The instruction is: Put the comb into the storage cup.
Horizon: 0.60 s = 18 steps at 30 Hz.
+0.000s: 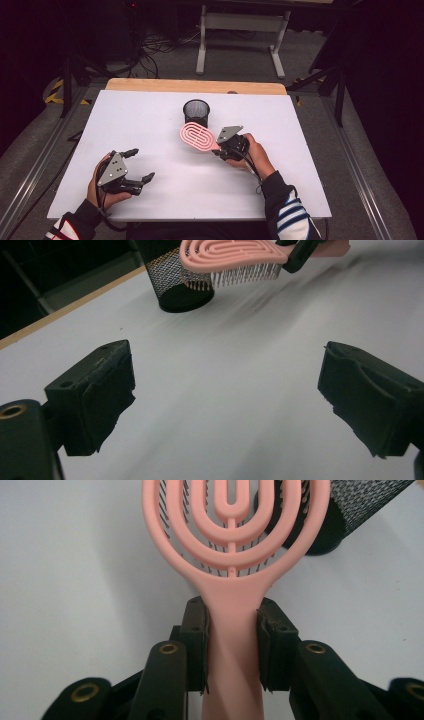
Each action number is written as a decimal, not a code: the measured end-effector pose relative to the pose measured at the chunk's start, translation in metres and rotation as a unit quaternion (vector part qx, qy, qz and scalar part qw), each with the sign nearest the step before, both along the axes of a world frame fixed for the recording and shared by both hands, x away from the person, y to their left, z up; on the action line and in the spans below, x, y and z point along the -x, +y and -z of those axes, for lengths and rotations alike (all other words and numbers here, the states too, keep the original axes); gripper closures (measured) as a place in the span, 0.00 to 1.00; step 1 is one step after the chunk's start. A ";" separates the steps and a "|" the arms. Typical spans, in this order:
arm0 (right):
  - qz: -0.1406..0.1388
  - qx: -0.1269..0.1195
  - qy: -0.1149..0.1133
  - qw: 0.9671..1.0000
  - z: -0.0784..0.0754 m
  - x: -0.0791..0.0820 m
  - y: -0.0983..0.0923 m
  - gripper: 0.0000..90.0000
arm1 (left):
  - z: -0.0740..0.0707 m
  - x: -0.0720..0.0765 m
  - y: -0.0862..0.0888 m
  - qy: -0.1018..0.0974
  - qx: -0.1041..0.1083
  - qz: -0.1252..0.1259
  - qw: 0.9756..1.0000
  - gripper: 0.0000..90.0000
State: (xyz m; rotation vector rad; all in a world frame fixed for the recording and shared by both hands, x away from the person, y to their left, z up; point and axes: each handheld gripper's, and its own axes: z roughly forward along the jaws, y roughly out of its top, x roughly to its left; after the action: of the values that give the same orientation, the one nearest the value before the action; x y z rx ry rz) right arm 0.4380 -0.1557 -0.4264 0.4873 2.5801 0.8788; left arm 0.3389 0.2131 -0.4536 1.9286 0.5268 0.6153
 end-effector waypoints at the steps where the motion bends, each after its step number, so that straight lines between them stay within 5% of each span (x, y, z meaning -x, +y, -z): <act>1: 0.000 -0.008 -0.007 1.000 -0.001 0.001 -0.001 0.78 | 0.000 0.000 0.000 0.001 0.000 0.000 1.000 0.10; 10: 0.021 -0.079 -0.058 0.995 -0.011 0.015 -0.003 0.78 | -0.006 -0.005 -0.004 0.009 0.010 0.004 1.000 0.09; 18: 0.043 -0.143 -0.117 0.982 -0.020 0.031 -0.004 0.78 | -0.026 -0.015 -0.015 0.024 0.056 0.012 0.998 0.10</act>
State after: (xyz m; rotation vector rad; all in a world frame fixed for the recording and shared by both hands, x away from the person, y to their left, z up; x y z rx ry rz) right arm 0.4070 -0.1596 -0.4059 0.5342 2.2160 1.2059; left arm 0.3541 0.1981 -0.4272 1.8455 0.5557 0.5141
